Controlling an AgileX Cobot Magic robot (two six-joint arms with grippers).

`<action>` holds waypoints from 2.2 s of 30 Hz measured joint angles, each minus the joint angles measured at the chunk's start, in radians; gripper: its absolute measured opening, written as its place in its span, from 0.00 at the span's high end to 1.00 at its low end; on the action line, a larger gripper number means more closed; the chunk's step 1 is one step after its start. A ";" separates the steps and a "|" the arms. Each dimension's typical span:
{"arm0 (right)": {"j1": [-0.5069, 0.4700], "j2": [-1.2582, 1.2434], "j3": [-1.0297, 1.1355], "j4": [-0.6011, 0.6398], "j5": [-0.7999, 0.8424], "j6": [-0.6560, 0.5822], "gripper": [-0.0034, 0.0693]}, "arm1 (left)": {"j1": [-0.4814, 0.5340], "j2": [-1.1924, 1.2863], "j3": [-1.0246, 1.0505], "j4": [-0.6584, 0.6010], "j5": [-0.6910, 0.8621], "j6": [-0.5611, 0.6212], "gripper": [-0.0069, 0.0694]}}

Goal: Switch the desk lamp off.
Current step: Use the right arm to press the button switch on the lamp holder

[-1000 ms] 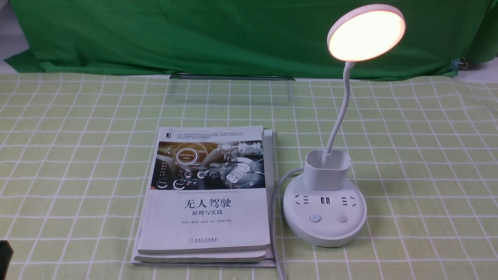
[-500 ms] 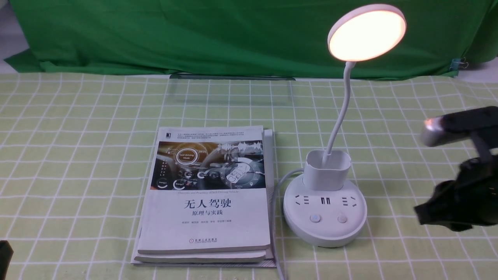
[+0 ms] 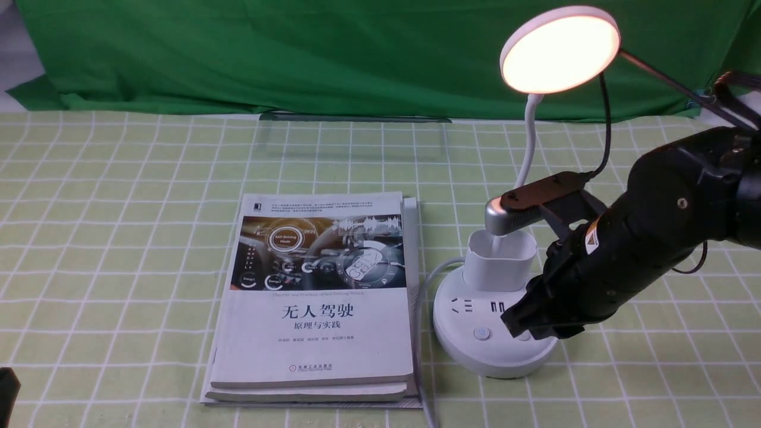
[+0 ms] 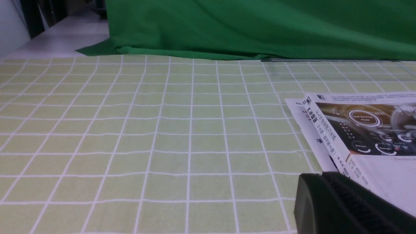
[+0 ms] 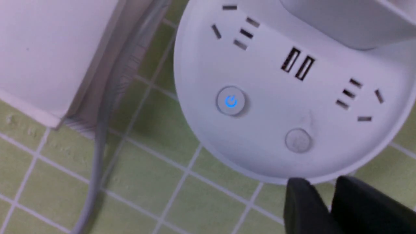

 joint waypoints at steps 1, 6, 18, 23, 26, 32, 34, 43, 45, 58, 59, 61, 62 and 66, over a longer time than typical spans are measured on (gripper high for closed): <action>0.000 0.016 -0.001 0.000 -0.015 -0.001 0.75 | 0.000 0.000 0.000 0.000 0.000 0.000 0.91; -0.001 0.058 -0.013 0.000 -0.047 -0.008 0.75 | 0.000 0.000 0.000 0.000 0.000 0.000 0.91; -0.001 0.090 -0.035 0.000 -0.058 -0.045 0.79 | 0.000 0.000 0.000 0.000 0.000 0.000 0.91; -0.001 0.090 -0.035 0.001 -0.051 -0.046 0.79 | 0.000 0.000 0.000 0.000 0.000 0.000 0.91; -0.001 0.090 -0.035 0.001 -0.047 -0.045 0.79 | 0.000 0.000 0.000 0.000 0.000 0.000 0.91; -0.001 0.093 -0.035 0.002 -0.027 -0.026 0.83 | 0.000 0.000 0.000 0.000 0.000 0.000 0.91; -0.001 0.093 -0.035 0.002 -0.026 -0.021 0.85 | 0.000 0.000 0.000 0.000 0.000 0.000 0.91; 0.005 0.111 -0.036 0.003 -0.034 -0.011 0.90 | 0.000 0.000 0.000 0.000 0.000 0.000 0.91; 0.005 0.111 -0.036 0.003 -0.035 -0.011 0.90 | 0.000 0.000 0.000 0.000 0.000 0.000 0.91; 0.005 0.111 -0.036 0.003 -0.037 -0.012 0.90 | 0.000 0.000 0.000 0.000 0.000 0.000 0.91; 0.005 0.112 -0.036 0.003 -0.042 -0.012 0.90 | 0.000 0.000 0.000 0.000 0.000 0.000 0.91; 0.005 0.117 -0.037 0.003 -0.044 -0.012 0.90 | 0.000 0.000 0.000 0.000 0.000 0.000 0.91; 0.005 0.118 -0.037 0.003 -0.044 -0.012 0.90 | 0.000 0.000 0.000 0.000 0.000 0.000 0.91; 0.005 0.147 -0.045 0.001 -0.040 -0.012 0.90 | 0.000 0.000 0.000 0.000 0.000 0.000 0.91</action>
